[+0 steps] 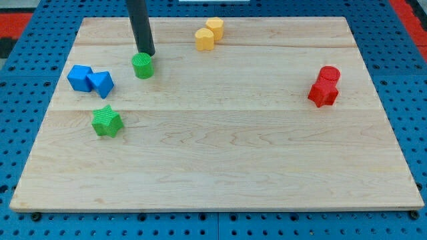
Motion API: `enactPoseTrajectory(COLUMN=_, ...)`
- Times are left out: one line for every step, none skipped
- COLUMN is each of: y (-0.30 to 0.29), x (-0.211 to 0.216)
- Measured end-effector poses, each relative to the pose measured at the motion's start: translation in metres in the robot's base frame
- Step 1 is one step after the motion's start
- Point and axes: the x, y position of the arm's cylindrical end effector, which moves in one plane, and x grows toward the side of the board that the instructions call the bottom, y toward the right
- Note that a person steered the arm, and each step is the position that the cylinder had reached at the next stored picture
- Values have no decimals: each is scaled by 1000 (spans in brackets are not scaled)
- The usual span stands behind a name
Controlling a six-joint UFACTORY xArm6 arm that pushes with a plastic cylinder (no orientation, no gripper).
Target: Push the green circle towards bottom right corner of the board
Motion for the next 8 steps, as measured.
enactPoseTrajectory(y=3, x=10)
enactPoseTrajectory(y=41, x=11)
enactPoseTrajectory(y=66, x=11)
enactPoseTrajectory(y=67, x=11)
enactPoseTrajectory(y=23, x=-5)
enactPoseTrajectory(y=-64, x=3)
enactPoseTrajectory(y=-26, x=14)
enactPoseTrajectory(y=17, x=16)
